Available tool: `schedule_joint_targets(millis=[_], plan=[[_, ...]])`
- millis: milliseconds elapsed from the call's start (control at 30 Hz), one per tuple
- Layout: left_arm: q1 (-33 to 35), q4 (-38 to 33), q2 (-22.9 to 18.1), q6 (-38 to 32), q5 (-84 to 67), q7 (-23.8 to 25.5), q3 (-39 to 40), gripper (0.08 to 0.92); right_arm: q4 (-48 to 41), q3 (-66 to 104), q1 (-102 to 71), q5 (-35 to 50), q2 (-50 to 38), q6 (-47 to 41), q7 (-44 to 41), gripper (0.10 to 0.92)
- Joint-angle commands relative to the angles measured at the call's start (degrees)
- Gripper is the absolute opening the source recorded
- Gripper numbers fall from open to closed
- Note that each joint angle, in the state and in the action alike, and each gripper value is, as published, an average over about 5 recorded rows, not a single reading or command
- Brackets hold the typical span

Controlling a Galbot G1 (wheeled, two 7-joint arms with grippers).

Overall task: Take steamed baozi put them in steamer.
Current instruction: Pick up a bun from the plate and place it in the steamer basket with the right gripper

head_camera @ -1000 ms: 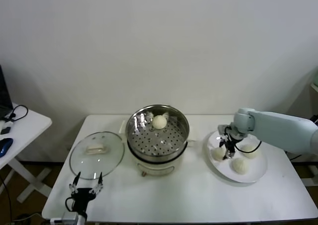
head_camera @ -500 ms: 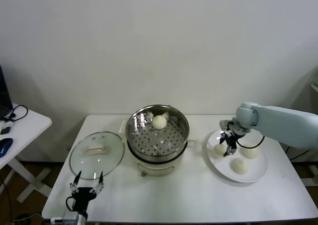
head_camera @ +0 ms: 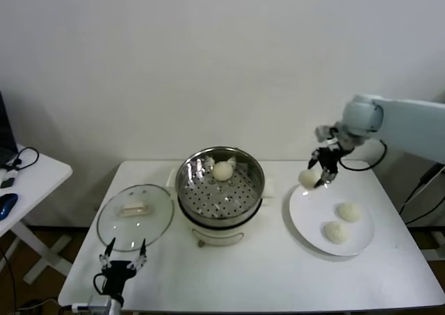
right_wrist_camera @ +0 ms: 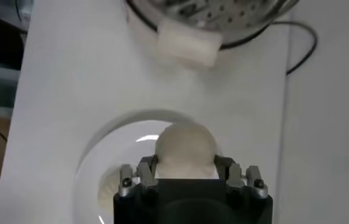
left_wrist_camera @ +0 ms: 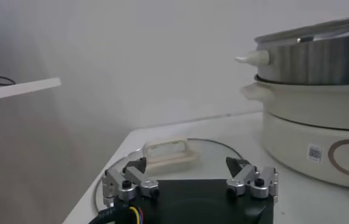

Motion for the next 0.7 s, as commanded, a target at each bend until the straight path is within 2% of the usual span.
schedule_joint_targets(millis=[33, 300, 700], plan=[[0.2, -0.3, 0.0, -0.2, -0.1, 0.0, 0.1, 0.823, 4.3, 2.4, 9.1, 10.6, 6.2, -3.1, 0.8, 0.645], [0.2, -0.7, -0.4, -0.3, -0.1, -0.1, 0.3, 0.823, 0.0, 13.1, -0.4, 11.6, 16.9, -6.6, 4.7, 0.645], [0.0, -0.8, -0.6, -0.3, -0.4, -0.2, -0.2, 0.823, -9.8, 16.0, -11.0, 8.5, 29.1, -7.6, 6.6, 0.645]])
